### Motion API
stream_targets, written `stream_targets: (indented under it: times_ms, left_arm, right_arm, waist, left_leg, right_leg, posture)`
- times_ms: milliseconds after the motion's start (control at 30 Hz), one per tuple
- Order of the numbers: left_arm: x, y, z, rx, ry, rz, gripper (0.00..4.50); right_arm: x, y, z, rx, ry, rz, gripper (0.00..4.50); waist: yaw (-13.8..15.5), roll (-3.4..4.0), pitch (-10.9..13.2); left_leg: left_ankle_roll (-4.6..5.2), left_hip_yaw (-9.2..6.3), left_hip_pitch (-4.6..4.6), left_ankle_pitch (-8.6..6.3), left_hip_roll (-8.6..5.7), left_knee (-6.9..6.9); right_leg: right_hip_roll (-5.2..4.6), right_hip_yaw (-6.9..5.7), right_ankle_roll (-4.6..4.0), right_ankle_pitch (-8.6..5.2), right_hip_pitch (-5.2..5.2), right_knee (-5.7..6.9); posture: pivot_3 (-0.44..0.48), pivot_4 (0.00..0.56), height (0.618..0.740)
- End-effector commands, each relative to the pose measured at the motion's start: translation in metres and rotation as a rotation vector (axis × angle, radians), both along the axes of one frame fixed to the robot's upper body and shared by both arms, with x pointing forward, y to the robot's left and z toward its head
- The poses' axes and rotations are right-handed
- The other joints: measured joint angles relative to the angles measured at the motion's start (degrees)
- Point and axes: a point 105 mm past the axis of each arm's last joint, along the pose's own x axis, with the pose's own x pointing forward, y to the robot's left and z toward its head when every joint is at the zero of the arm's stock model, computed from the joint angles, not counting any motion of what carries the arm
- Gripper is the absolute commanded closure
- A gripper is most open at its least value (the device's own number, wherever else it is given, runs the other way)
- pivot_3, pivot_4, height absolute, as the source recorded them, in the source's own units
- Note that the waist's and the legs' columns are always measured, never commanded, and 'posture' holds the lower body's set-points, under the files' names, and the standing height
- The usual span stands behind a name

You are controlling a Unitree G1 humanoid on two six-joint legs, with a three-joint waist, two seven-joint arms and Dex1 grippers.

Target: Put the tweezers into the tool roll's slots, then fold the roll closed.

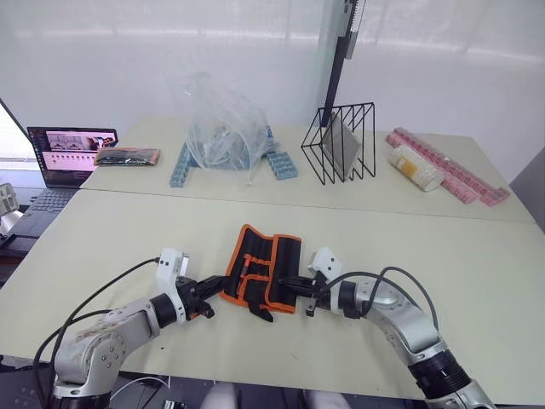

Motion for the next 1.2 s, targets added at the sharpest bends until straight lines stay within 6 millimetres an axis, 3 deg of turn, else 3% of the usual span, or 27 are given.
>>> stream_targets:
  times_ms: [33, 200, 367, 533, 733, 933, 1200]
  left_arm:
    - [0.004, 0.002, 0.025, 0.002, -0.090, -0.046, 4.48]
    - [0.003, -0.006, 0.039, 0.023, -0.123, -0.140, 4.48]
    - [0.000, -0.029, 0.050, 0.019, -0.147, -0.269, 4.48]
    - [-0.005, -0.058, 0.045, -0.002, -0.132, -0.388, 4.48]
    - [-0.003, -0.087, 0.025, -0.029, -0.080, -0.427, 4.48]
    - [0.009, -0.086, 0.001, -0.001, -0.047, -0.344, 4.48]
    - [0.011, -0.080, -0.006, 0.047, -0.051, -0.337, 4.48]
  right_arm:
    - [-0.001, -0.003, -0.027, -0.085, 0.061, -0.055, 4.50]
    - [0.000, 0.004, -0.029, -0.088, 0.045, -0.067, 4.50]
    - [0.001, 0.007, -0.032, -0.100, 0.036, -0.085, 4.50]
    - [0.000, 0.006, -0.034, -0.104, 0.040, -0.094, 4.50]
    - [0.002, 0.003, -0.033, -0.108, 0.037, -0.111, 4.50]
    - [0.002, 0.000, -0.029, -0.098, 0.032, -0.130, 4.50]
    - [0.008, -0.020, -0.014, -0.075, 0.010, -0.174, 4.50]
  waist:
    - [-0.2, 0.00, 0.0]
    - [-0.5, 0.00, 0.0]
    - [-0.5, -0.05, 0.0]
    - [-0.7, -0.06, 0.0]
    - [-0.7, -0.08, 0.0]
    - [-0.4, -0.08, 0.0]
    - [0.4, -0.08, 0.0]
  left_leg:
    - [0.00, 0.01, 0.00, 0.00, 0.00, -0.02]
    - [-0.02, 0.03, -0.02, 0.01, 0.01, -0.17]
    - [-0.45, 0.07, -0.04, 0.29, -0.03, -0.60]
    - [-0.61, 0.33, -0.04, 0.47, -0.02, -0.83]
    - [-0.69, 0.54, -0.12, 0.55, -0.03, -0.85]
    - [-0.67, 0.55, -0.14, 0.60, -0.05, -0.85]
    - [-0.65, 0.53, -0.30, 0.79, -0.18, -0.85]
  right_leg:
    - [0.02, 0.01, 0.00, 0.00, -0.04, 0.00]
    - [0.09, 0.05, -0.10, 0.05, -0.19, 0.01]
    - [0.08, 0.08, -0.14, 0.09, -0.46, 0.01]
    - [0.18, 0.13, -0.15, 0.10, -0.61, 0.07]
    - [0.21, 0.14, -0.14, 0.10, -0.70, 0.10]
    - [0.22, 0.14, -0.13, 0.11, -0.71, 0.11]
    - [0.11, 0.14, 0.04, 0.20, -0.74, 0.06]
  posture:
    - [0.000, 0.150, 0.720]
    - [0.000, 0.150, 0.720]
    - [0.000, 0.150, 0.720]
    - [0.000, 0.150, 0.720]
    - [0.000, 0.150, 0.720]
    - [0.000, 0.150, 0.720]
    - [0.000, 0.150, 0.720]
